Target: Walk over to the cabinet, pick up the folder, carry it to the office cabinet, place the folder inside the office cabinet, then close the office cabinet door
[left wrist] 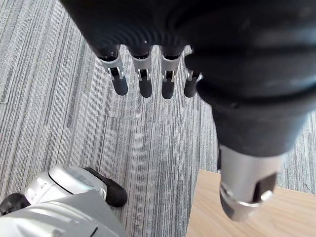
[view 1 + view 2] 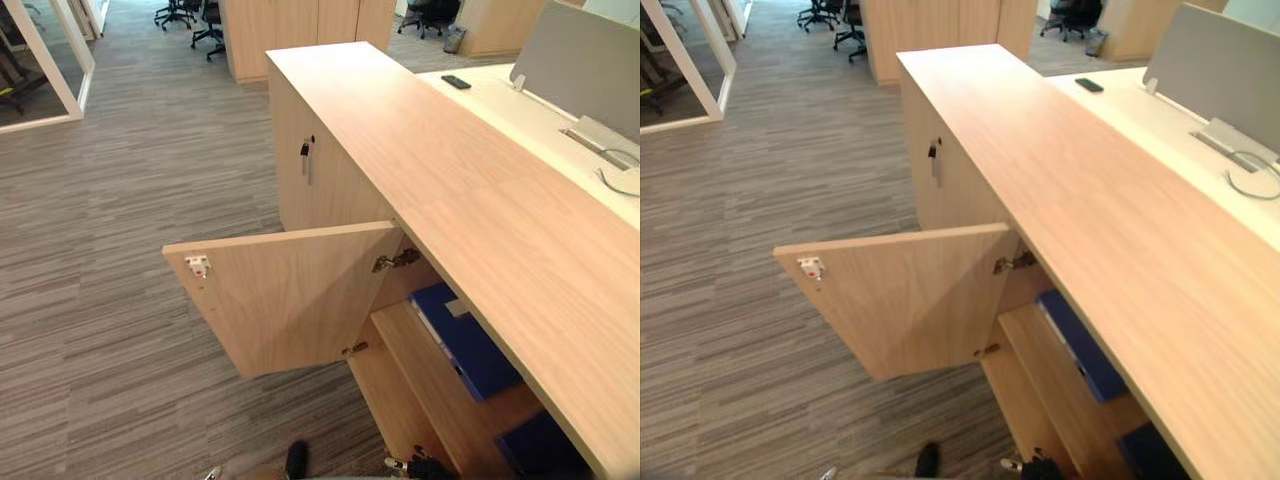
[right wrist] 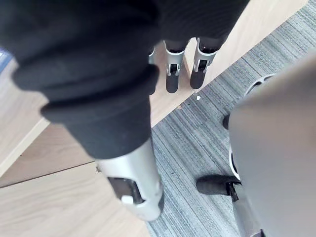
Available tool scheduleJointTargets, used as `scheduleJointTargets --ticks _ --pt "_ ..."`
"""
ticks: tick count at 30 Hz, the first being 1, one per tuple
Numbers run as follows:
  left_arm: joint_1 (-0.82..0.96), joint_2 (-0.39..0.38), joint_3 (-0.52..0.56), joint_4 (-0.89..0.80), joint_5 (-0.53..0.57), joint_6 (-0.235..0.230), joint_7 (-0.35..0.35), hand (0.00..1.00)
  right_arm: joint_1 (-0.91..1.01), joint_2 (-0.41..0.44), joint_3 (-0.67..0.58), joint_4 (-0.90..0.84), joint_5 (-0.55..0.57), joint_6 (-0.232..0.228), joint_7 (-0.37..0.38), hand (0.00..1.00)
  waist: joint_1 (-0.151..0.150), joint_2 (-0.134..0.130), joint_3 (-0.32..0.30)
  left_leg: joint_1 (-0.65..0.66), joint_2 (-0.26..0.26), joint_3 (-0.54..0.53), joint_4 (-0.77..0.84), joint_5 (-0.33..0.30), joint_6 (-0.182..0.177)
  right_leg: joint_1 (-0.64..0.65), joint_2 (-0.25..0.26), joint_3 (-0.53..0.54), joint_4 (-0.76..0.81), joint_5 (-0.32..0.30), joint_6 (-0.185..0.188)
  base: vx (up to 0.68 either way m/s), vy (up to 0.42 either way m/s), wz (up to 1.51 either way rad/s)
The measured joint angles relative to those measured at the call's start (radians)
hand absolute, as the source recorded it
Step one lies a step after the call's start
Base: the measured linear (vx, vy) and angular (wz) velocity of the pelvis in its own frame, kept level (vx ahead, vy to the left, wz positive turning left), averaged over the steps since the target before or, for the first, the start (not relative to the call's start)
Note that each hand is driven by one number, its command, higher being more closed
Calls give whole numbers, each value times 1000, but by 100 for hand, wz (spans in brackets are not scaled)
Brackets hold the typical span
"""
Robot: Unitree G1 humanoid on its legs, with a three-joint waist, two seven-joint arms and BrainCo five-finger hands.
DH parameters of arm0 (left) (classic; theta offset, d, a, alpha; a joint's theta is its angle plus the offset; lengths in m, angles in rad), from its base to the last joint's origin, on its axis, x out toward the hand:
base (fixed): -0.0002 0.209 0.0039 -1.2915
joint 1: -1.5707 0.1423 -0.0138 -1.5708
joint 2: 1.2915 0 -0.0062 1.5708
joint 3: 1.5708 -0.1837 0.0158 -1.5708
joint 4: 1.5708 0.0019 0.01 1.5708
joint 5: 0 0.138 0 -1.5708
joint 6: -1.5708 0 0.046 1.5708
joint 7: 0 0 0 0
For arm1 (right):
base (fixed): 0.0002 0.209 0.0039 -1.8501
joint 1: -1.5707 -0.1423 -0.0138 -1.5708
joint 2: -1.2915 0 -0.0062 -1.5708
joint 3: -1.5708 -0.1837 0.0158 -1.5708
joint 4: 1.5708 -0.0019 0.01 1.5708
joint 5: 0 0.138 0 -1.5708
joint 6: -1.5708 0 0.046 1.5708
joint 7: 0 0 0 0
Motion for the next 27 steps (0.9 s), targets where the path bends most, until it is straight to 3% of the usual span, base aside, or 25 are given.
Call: scheduleJointTargets --ticks 2,3,4,6,7,8,10,11,12,15,22,27 --pt "4 -4 11 -9 0 0 1 0 1 -14 -22 -6 0 7 -4 0 -6 -1 0 -59 52 22 195 -77 -17 -18 -29 0 16 1 1 -40 -6 -17" --pt "10 -9 12 -22 -1 -2 1 0 5 -19 -30 -12 0 9 -8 0 -14 6 -4 -77 117 15 284 -120 -48 -39 -40 3 36 3 5 61 61 -24" --pt "9 -11 13 -25 -3 -3 1 0 5 -24 -32 -11 1 10 -9 0 -18 11 -4 -78 153 7 308 -136 -66 -51 -44 5 49 4 7 129 157 -15" --pt "-7 -15 18 -59 -12 -3 2 0 6 -47 -59 -18 8 11 -19 0 -36 46 -4 -66 281 -85 259 -154 -114 -119 -74 18 119 12 20 147 319 5" --pt "-14 -18 18 -77 -16 -3 2 0 5 -49 -78 -19 10 12 -23 0 -37 54 -2 -49 294 -95 206 -143 -136 -135 -87 19 133 15 27 89 352 8" --pt "-19 -23 18 -98 -18 -3 3 0 4 -54 -90 -19 16 15 -24 0 -36 61 -1 -27 286 -102 156 -140 -186 -152 -104 23 145 22 40 56 442 5" --pt "-34 -15 16 -194 -17 -3 3 0 7 -42 -127 -33 20 18 -25 0 -35 55 13 5 197 -55 125 -127 -181 -185 -200 57 176 80 89 -4 525 -18" --pt "-26 -7 15 -216 -14 -4 3 0 8 -40 -127 -43 18 18 -22 0 -35 60 11 22 185 -35 115 -126 -179 -185 -210 73 169 82 89 -66 424 -62" --pt "-16 22 12 -245 -4 -11 3 0 9 -35 -127 -56 18 14 -21 0 -40 82 -4 53 175 -3 80 -122 -173 -187 -199 113 136 99 90 -60 257 -54" --pt "-31 86 15 -271 25 -18 3 0 13 -30 -127 -65 18 14 -20 0 -42 90 -23 73 164 23 25 -103 -143 -211 -175 118 87 139 95 -39 85 -36" --pt "-47 96 13 -351 137 -5 4 0 31 -37 -86 -67 -3 9 13 0 -51 99 -55 145 245 99 -55 -74 -181 -190 -78 158 23 147 104 -8 -93 -37" --pt "-80 125 -18 -474 216 10 4 0 56 -67 -55 -62 -3 11 17 0 -58 100 -70 154 257 132 -86 -54 -186 -205 -53 191 -5 161 84 -34 -25 -20"
